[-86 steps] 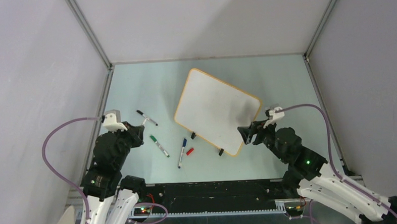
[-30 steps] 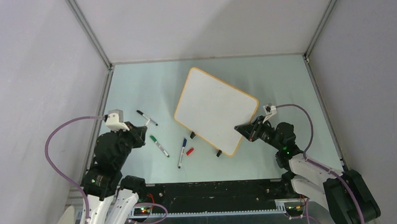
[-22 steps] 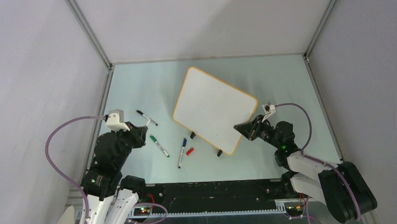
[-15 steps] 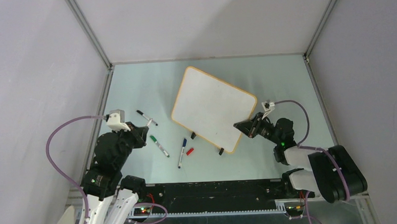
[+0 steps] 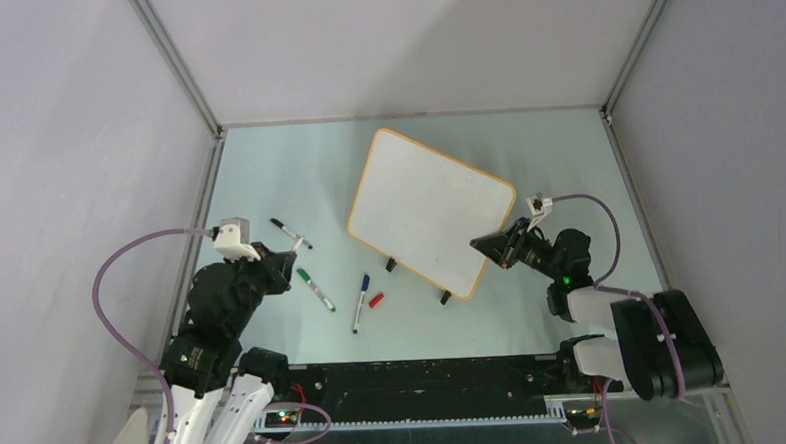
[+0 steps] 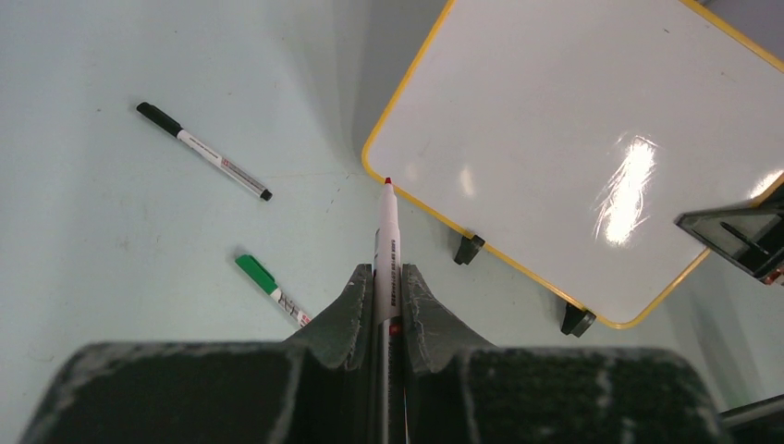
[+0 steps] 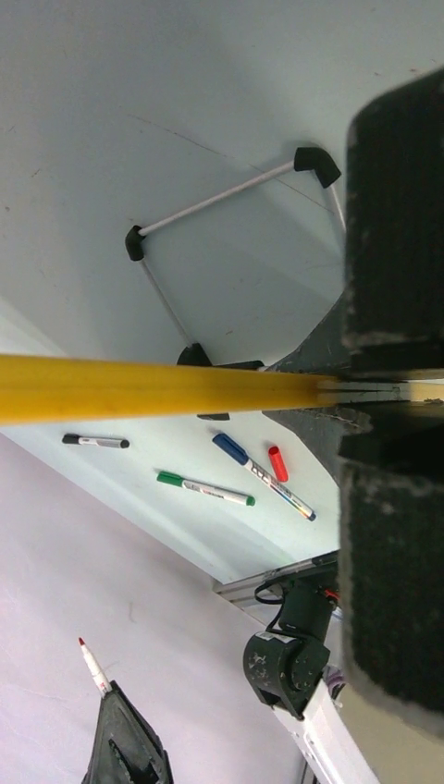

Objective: Write a sentence on the whiteboard
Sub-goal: Adjust the whiteboard on the whiteboard stand.

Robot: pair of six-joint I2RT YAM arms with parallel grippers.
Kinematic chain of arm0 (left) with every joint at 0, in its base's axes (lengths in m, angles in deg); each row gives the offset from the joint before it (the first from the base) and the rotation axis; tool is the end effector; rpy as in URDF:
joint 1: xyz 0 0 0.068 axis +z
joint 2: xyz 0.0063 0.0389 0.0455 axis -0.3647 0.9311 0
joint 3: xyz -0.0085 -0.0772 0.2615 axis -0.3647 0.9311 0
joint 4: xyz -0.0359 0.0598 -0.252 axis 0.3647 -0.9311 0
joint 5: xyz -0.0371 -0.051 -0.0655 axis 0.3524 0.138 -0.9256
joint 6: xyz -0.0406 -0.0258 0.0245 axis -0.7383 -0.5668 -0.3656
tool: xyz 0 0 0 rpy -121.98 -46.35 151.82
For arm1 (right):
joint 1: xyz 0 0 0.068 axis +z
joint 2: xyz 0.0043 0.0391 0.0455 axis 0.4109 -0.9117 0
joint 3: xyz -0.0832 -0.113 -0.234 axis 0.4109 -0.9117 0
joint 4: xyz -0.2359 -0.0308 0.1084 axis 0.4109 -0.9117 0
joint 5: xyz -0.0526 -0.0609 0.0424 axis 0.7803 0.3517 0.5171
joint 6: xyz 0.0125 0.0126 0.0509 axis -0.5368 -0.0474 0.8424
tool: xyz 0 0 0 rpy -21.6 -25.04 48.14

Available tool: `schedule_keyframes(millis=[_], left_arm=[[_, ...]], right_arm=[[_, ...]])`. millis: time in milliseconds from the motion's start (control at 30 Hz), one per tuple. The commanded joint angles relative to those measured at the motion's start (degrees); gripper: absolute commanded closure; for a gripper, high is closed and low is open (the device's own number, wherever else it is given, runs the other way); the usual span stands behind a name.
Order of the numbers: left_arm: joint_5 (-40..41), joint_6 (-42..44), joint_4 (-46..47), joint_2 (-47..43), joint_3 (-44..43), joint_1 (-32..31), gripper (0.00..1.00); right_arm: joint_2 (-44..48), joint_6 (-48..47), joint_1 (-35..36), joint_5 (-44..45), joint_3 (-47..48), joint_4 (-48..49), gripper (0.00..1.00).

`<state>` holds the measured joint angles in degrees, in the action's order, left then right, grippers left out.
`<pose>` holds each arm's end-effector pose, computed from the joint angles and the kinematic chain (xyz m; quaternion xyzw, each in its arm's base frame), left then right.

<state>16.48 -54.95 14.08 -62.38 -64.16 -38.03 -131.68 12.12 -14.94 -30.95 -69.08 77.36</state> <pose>0.0824 -0.0237 0.3111 -0.0454 0.8033 -0.1865 0.5638 0.1953 0.0558 0.1744 -0.0938 0.7114 0.4750 0.5094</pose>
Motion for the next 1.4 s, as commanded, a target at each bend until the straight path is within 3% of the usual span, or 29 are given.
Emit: schedule_keyframes(millis=[0,133,700,1367], left_arm=[[0.44,1.39,1.96,-0.02,0.38,-0.46,1.0],[0.72,1.35,1.76,0.11,0.37,-0.58,1.0],[0.96,1.45,1.67,0.99,0.38,-0.88,1.0],[0.61,1.43,1.54,2.61,0.35,-0.99,1.0]], right_arm=[[-8.3,-0.6,-0.47,-3.38,4.62,13.79,1.0],[-19.99,5.18,-0.31,-6.21,6.28,27.22,1.0],[-34.6,0.43,9.88,0.33,19.11,28.53,1.0],[-18.76,7.58,1.61,-8.47,19.36,23.5,1.0]])
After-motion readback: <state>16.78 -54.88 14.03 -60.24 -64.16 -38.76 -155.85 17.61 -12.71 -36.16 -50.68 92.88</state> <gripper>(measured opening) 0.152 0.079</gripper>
